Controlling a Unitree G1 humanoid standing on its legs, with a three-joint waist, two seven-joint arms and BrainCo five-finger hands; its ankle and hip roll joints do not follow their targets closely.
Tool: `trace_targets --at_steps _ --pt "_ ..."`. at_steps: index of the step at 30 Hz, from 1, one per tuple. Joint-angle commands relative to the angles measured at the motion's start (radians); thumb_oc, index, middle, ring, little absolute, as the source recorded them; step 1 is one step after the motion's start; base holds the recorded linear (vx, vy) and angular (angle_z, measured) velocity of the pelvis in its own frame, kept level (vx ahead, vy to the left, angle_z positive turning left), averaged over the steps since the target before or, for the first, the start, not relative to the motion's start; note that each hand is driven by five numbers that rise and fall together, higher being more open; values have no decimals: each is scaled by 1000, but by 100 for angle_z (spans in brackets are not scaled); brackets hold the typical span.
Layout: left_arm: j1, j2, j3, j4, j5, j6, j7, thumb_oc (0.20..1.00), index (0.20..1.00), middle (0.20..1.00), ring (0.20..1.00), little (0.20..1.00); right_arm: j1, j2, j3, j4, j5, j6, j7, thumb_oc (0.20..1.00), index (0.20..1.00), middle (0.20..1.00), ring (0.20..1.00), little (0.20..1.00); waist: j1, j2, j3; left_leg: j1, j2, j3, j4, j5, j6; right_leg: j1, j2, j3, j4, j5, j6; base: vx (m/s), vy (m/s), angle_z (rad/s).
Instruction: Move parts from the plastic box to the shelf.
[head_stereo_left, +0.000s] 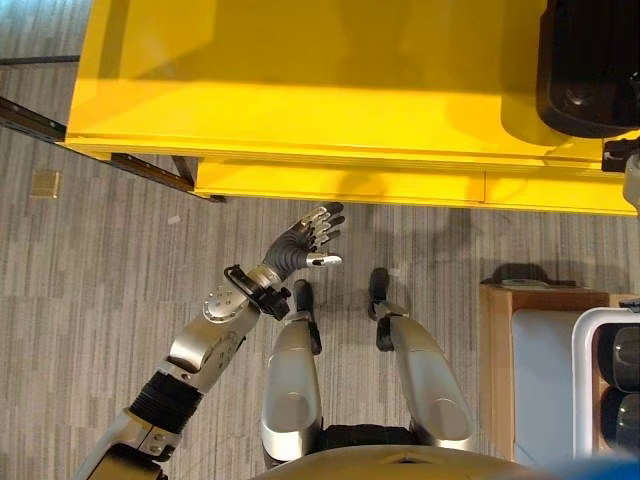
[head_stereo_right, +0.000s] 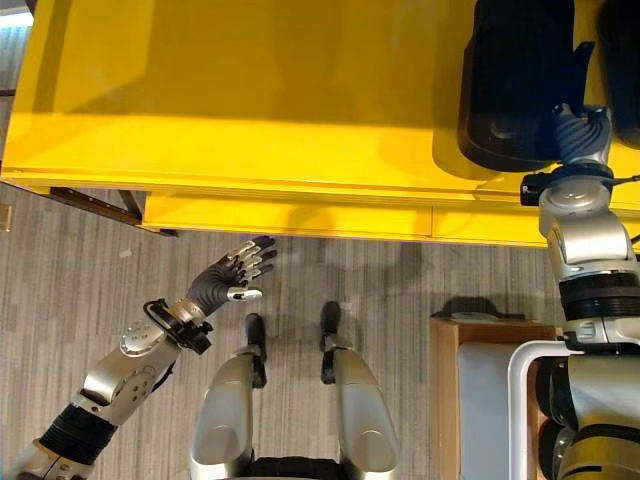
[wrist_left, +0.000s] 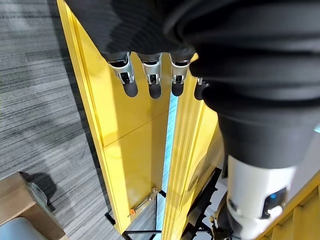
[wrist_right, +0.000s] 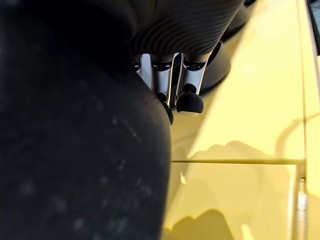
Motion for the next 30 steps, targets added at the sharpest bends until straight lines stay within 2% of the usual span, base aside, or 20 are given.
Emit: trace_targets --at_steps 1,11,14,17,23,30 --pt "37 60 -10 -135 -15 17 -23 1000 1000 1000 1000 1000 -89 -60 21 3 27 -40 -55 200 200 200 200 200 43 -47 -44 -26 -11 -89 -10 17 5 26 -39 15 195 -177 67 36 -173 0" --pt "21 83 -12 -94 -10 34 -50 1000 1000 1000 1000 1000 -125 -38 61 75 28 -96 -68 200 200 200 200 200 61 -63 -44 -56 4 -103 -10 34 -1 11 -25 8 206 -180 66 47 -106 7" --pt "21 92 -9 -84 0 40 -87 1000 1000 1000 1000 1000 -135 -30 60 86 59 -104 -90 200 200 200 200 200 69 -65 -44 -65 8 -111 -12 40 -2 6 -22 3 219 -187 65 76 -106 4" --pt "27 104 -19 -71 4 35 -131 1000 1000 1000 1000 1000 -170 -22 62 115 86 -138 -112 200 200 200 200 200 80 -62 -44 -76 17 -122 -16 51 -6 -5 -15 -5 245 -200 60 133 -117 7" --pt "39 117 -33 -70 1 54 -187 1000 1000 1000 1000 1000 -200 -11 66 130 74 -110 -121 200 200 200 200 200 95 -47 -44 -85 39 -141 -25 73 -14 -23 -15 -20 326 -242 49 157 -77 10" --pt "62 128 -31 -62 0 44 -226 1000 1000 1000 1000 1000 -226 -12 78 171 52 -109 -112 200 200 200 200 200 115 -39 -44 -118 52 -168 -5 85 -20 -61 -18 -44 429 -290 36 107 -71 10"
